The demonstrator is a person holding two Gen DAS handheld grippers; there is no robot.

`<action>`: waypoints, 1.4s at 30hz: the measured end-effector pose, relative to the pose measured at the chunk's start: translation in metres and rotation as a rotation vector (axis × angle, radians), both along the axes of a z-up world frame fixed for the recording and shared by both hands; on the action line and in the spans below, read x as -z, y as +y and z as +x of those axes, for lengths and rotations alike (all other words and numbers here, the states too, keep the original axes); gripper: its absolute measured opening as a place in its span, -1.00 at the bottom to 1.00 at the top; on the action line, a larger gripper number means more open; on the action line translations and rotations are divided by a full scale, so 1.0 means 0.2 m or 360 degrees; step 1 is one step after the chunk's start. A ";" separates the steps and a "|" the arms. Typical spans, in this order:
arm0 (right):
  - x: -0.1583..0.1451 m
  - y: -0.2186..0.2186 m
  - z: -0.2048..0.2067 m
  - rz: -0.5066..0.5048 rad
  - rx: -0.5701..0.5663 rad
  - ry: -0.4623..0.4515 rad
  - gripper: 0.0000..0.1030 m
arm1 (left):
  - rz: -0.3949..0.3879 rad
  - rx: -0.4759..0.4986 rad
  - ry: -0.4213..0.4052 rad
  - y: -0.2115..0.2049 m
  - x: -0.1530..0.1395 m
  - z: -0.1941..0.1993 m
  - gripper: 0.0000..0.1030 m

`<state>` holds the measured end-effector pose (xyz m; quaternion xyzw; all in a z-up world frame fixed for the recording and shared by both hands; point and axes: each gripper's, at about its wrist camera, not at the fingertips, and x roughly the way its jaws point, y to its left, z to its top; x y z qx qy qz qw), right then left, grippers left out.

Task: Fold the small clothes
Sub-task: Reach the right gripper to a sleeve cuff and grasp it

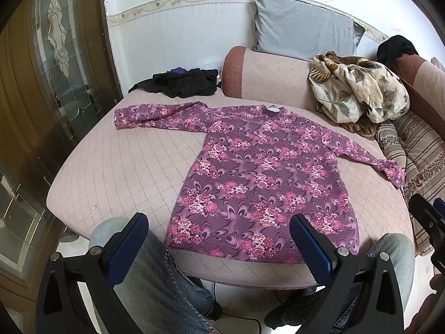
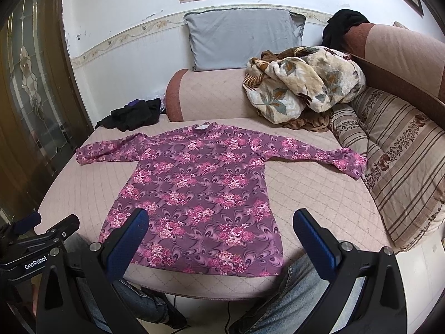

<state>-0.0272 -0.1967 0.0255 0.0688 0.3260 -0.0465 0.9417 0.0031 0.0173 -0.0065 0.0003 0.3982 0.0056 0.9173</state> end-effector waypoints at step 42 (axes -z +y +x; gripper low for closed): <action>0.11 0.92 1.69 0.0320 -0.0950 0.0457 0.93 | -0.0768 -0.1000 0.0204 1.40 0.25 1.52 1.00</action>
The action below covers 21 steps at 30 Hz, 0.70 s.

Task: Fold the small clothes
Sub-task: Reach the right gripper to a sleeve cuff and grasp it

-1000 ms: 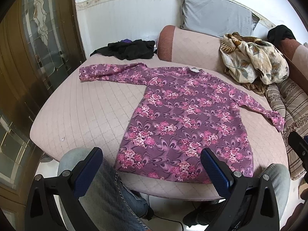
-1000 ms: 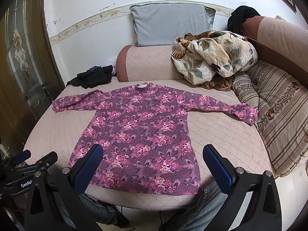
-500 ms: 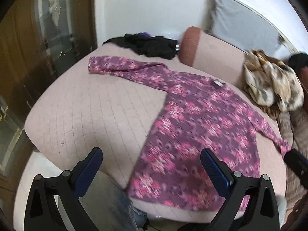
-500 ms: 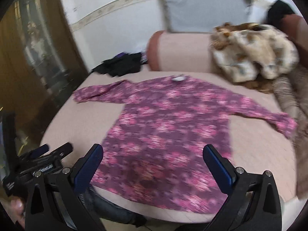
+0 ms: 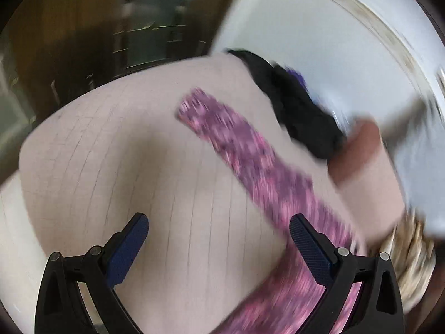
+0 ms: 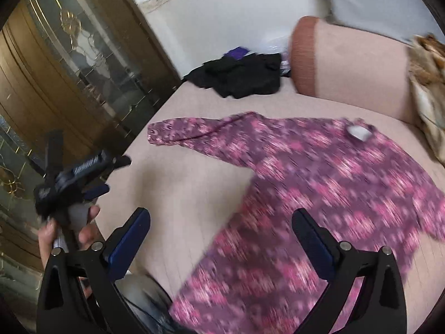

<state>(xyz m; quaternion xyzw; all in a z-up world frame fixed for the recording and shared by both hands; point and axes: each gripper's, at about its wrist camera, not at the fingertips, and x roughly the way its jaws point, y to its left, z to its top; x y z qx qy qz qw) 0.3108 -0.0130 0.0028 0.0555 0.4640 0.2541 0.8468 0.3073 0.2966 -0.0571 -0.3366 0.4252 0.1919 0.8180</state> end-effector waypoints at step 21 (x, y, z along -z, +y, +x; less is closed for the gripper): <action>0.70 1.57 1.31 -0.0302 -0.0607 0.0209 0.63 | -0.0627 -0.0347 -0.0011 0.55 0.46 0.02 0.98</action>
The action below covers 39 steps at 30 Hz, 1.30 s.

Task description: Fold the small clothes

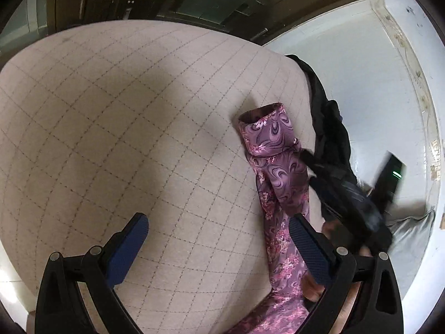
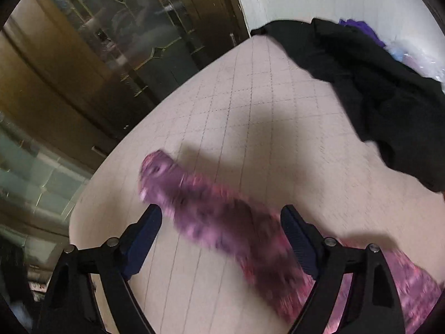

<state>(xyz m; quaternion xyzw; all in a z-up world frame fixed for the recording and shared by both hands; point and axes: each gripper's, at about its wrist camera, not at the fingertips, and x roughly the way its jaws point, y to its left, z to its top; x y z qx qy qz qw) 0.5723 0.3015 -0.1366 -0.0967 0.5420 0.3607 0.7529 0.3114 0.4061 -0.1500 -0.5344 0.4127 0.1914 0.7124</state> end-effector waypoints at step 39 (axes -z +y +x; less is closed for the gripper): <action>0.15 -2.66 -1.55 0.0762 0.0952 0.0099 0.54 | 0.0331 0.1229 0.0170 -1.48 0.16 0.46 0.98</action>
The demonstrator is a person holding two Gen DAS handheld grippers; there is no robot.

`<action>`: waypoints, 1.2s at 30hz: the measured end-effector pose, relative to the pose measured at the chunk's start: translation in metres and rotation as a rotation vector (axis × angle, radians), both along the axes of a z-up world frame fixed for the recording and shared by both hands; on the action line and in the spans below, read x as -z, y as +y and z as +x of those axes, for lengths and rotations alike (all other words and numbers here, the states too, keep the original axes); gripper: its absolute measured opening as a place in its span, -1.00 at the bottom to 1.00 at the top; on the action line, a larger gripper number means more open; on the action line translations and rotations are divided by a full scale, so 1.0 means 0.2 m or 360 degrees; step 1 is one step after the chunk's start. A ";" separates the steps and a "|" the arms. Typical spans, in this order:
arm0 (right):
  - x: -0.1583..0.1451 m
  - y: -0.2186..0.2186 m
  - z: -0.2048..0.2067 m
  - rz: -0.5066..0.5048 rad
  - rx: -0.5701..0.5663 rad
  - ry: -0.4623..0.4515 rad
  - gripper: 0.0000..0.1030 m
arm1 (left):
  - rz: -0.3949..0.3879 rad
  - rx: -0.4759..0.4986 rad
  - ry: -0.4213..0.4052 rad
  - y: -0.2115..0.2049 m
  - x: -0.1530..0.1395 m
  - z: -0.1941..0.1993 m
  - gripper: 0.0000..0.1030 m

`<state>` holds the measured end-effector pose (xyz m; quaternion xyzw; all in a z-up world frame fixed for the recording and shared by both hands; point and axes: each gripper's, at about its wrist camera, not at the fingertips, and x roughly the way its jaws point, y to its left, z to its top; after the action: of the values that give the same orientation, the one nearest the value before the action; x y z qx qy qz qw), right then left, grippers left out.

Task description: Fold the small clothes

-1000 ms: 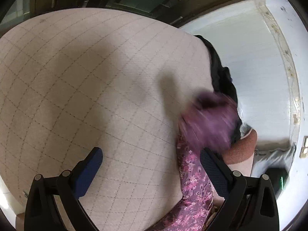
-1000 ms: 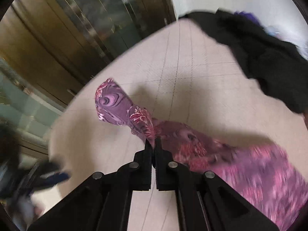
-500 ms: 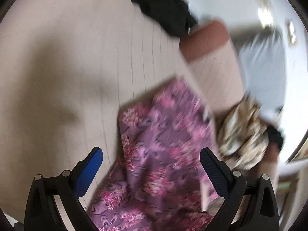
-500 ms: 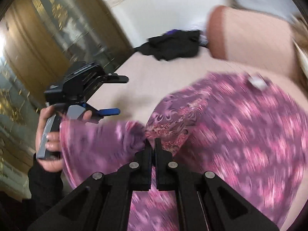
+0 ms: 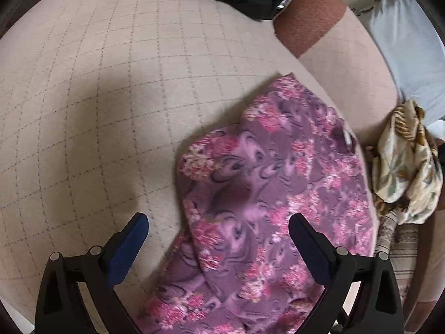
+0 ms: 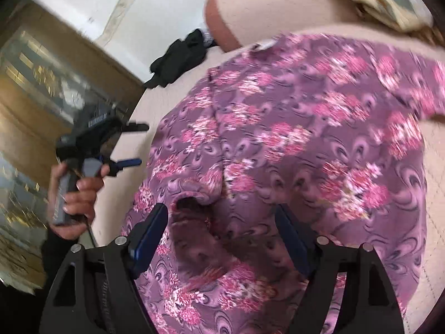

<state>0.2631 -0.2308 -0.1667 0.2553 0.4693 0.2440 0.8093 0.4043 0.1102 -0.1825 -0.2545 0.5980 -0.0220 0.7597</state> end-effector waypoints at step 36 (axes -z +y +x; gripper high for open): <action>-0.57 0.21 0.28 -0.0083 -0.0159 0.0014 0.35 | -0.0369 -0.0194 0.0037 0.20 0.07 0.09 0.43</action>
<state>0.3190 -0.1886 -0.0535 0.2114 0.4913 0.2707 0.8005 0.4217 0.1499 -0.1960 -0.3769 0.5836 -0.0418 0.7181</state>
